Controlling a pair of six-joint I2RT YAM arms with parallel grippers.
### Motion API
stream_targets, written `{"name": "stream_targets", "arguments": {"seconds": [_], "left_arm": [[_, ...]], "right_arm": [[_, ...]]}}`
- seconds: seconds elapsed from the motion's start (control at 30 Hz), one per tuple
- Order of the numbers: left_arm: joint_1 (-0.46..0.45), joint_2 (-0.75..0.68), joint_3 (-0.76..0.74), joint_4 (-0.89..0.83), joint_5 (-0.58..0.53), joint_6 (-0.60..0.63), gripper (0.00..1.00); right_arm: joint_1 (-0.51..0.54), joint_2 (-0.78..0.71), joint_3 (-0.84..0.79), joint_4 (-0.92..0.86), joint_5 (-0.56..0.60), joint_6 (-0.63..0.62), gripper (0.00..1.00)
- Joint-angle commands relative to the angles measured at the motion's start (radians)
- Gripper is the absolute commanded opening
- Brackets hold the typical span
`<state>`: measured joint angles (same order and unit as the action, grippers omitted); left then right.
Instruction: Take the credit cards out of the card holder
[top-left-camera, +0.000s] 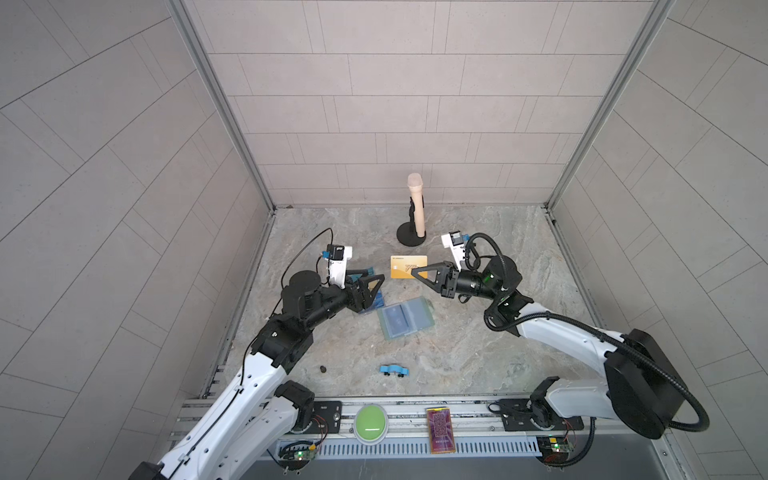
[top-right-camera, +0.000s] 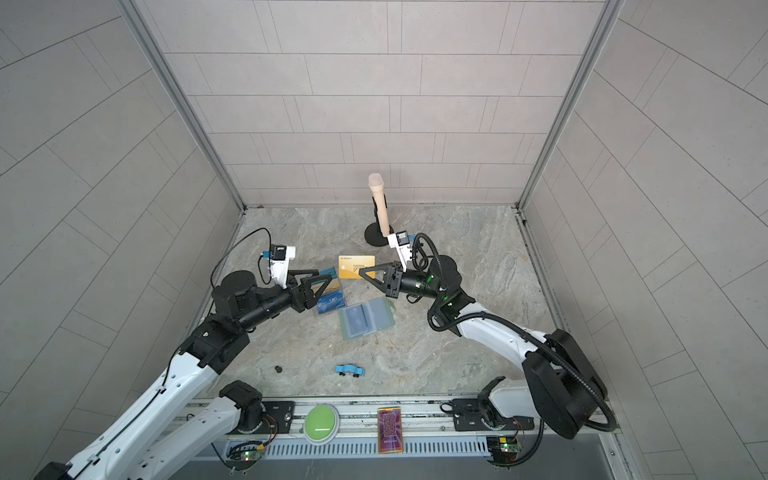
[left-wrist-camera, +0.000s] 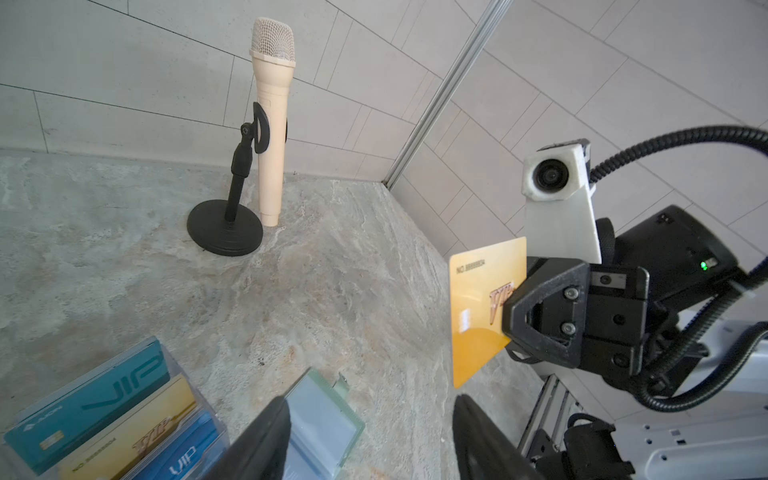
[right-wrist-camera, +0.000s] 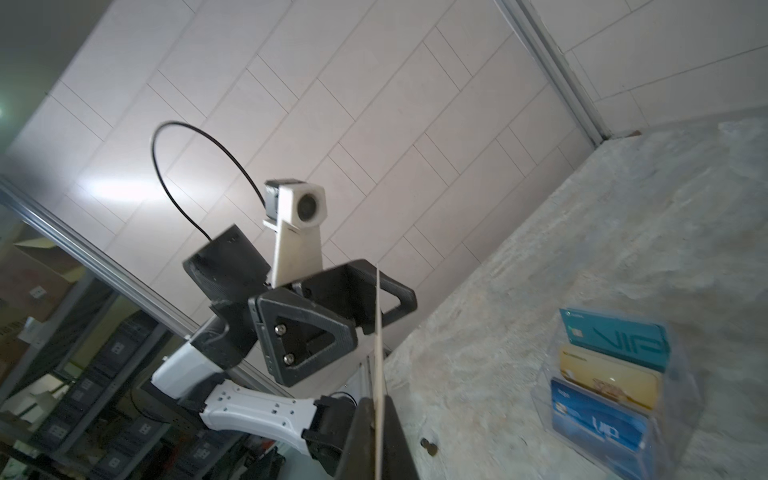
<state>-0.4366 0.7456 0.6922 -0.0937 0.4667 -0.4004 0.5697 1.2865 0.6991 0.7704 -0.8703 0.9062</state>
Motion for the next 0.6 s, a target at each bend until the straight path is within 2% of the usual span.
{"name": "stream_targets", "arguments": {"seconds": [0.0,0.27,0.4,0.57], "left_arm": [[0.015,-0.001,0.065,-0.149,0.089,0.131,0.67],[0.015,0.064,0.221,-0.428,0.269,0.376,0.65],[0.016,0.105,0.282,-0.523,0.330,0.462,0.65],[0.015,0.165,0.321,-0.567,0.374,0.512,0.64]], "right_arm": [[-0.007,-0.061,0.037,-0.298,-0.018,-0.214,0.00],[-0.018,-0.124,0.118,-0.730,-0.069,-0.519,0.00],[-0.018,-0.115,0.140,-0.825,-0.102,-0.589,0.00],[-0.010,-0.115,0.151,-0.860,-0.130,-0.629,0.00]]}}
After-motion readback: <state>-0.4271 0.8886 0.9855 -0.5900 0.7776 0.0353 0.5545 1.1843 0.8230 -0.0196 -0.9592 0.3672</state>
